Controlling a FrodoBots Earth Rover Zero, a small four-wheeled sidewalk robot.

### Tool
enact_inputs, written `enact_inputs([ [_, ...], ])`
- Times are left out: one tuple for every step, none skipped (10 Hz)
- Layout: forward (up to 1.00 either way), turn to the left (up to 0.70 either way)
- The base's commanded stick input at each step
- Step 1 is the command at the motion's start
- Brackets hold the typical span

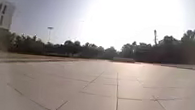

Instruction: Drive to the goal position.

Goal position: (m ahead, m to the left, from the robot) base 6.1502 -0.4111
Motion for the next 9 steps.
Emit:
enact_inputs([
  [0.10,0.00],
  [0.10,0.00],
  [0.10,0.00],
  [0.10,0.00],
  [0.10,0.00],
  [0.10,0.00],
  [0.10,0.00],
  [0.09,0.00],
  [0.09,0.00],
])
